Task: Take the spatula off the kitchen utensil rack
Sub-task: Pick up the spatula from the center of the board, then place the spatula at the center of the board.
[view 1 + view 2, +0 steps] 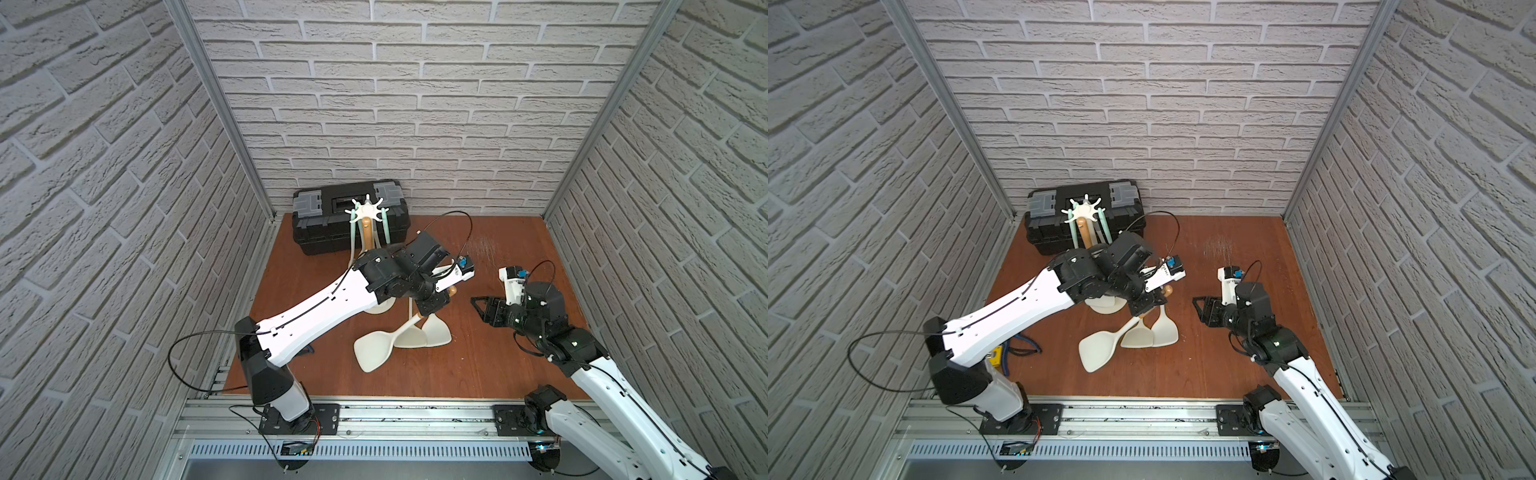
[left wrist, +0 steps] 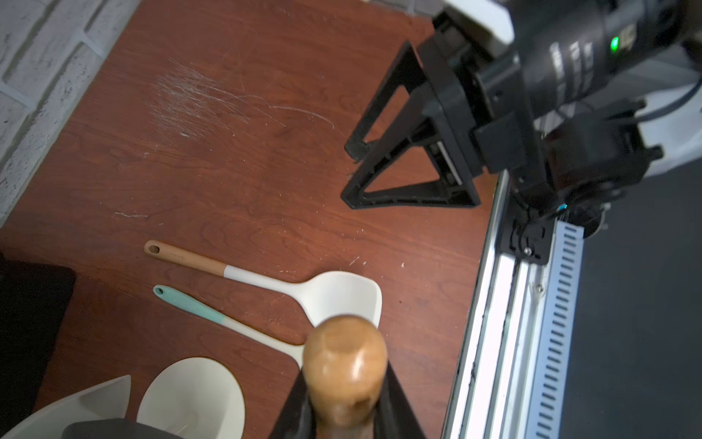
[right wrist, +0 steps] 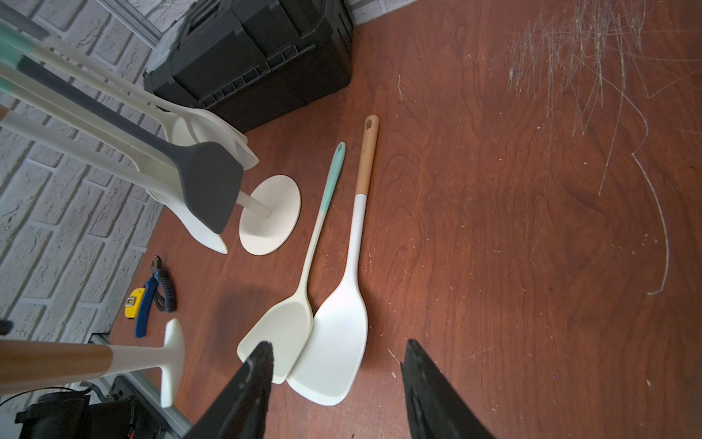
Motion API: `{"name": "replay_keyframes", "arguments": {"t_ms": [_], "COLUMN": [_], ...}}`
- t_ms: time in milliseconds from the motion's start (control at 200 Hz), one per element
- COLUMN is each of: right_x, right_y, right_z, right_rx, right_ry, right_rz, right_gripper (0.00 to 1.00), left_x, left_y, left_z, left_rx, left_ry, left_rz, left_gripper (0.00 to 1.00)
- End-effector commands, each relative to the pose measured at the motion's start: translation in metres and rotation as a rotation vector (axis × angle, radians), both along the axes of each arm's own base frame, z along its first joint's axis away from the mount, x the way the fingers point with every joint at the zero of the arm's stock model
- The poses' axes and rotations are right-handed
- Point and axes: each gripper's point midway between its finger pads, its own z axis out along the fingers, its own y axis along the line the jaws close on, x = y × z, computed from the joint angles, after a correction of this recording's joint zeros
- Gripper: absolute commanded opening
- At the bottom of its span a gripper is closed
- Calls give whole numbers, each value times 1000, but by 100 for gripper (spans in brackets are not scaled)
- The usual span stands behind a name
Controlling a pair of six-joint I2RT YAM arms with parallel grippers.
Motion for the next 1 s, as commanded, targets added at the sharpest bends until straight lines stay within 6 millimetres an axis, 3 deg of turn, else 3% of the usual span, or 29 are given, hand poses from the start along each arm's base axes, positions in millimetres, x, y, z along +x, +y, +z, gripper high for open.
{"name": "replay_keyframes", "arguments": {"t_ms": [0,135,270,380,505,745,995], "right_x": [-1,1,2,-1,-4,6,36], "right_y": [11,14,25,40,71,130,157], "right_z": [24,49,69,87,102,106,108], "right_rx": [99,99,29,-8,-19,-35,-185], "right_ry": [-71,-134,-138,-182,-247,-257,-257], "right_rz": [35,49,108,145,199,268,235], "right_gripper": [56,54,50,51,52,53,52], "left_x": [27,64,101,113,121,119,110], "left_y": [-11,11,45,64,74,83,98], "left_z": [57,95,105,117,118,117,123], "left_rx": [-283,-419,-384,-408,-450,-547,-622], "left_ry": [-56,-182,-306,-363,-359,-259,-191], "left_rz": [200,461,755,904,1028,1155,1204], "left_gripper": [0,0,0,0,0,0,0]}}
